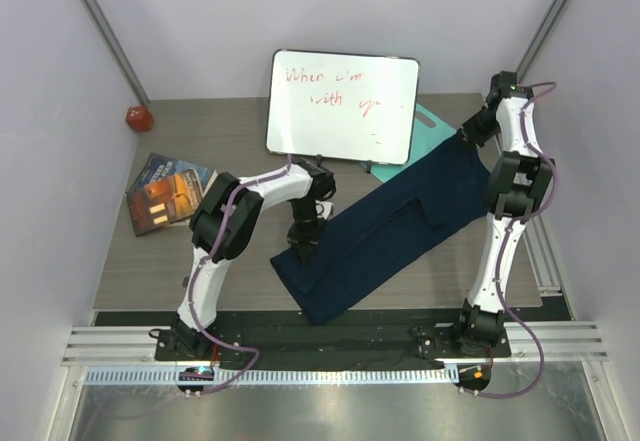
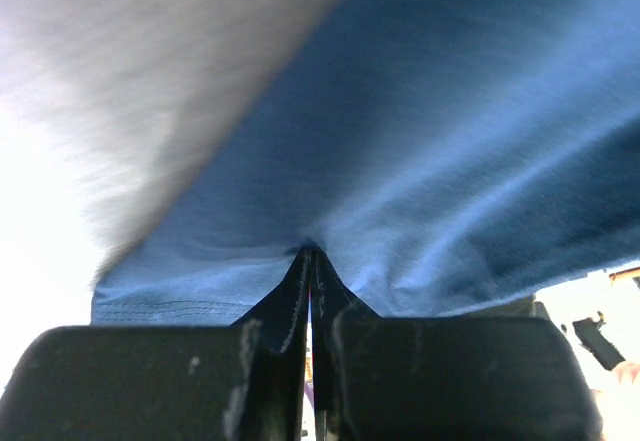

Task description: Fold and stack the t-shirts

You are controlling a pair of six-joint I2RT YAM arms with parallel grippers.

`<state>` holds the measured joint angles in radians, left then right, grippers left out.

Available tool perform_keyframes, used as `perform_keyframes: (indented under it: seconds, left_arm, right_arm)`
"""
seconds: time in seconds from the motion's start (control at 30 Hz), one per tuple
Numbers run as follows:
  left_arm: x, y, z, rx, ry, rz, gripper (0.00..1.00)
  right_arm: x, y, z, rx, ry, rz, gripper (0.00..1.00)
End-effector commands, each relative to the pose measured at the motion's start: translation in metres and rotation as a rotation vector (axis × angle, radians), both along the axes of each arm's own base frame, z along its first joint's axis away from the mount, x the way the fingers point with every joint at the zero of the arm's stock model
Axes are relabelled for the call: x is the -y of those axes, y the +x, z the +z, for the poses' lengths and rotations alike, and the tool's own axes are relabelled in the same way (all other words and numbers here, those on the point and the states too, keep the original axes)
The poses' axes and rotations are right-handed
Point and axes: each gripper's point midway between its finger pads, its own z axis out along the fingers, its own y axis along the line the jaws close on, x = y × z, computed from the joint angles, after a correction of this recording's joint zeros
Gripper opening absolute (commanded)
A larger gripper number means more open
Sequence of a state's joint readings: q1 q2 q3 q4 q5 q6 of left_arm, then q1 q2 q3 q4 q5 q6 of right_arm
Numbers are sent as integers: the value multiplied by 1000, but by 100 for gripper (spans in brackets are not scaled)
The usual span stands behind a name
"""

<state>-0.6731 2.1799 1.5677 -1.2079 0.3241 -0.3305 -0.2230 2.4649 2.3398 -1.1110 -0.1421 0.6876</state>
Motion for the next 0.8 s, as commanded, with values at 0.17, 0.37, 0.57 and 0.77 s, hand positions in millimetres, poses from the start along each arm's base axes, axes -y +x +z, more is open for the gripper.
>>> perform_keyframes:
  seconds: [0.17,0.37,0.57,0.77]
  left_arm:
    - [-8,55,62,372,-41,-27,21]
    - [-56,119,100,482,-54,224,45]
    - [-68,124,66,361,-44,306,44]
    - [-57,116,50,256,-119,347,44]
  right_arm:
    - [-23,-6,105,236,21,89,29]
    - [-89,-65,112,187,53,256,32]
    - [-181,-163,78,94,142,483,34]
    - [-200,-250,69,67,278,486,45]
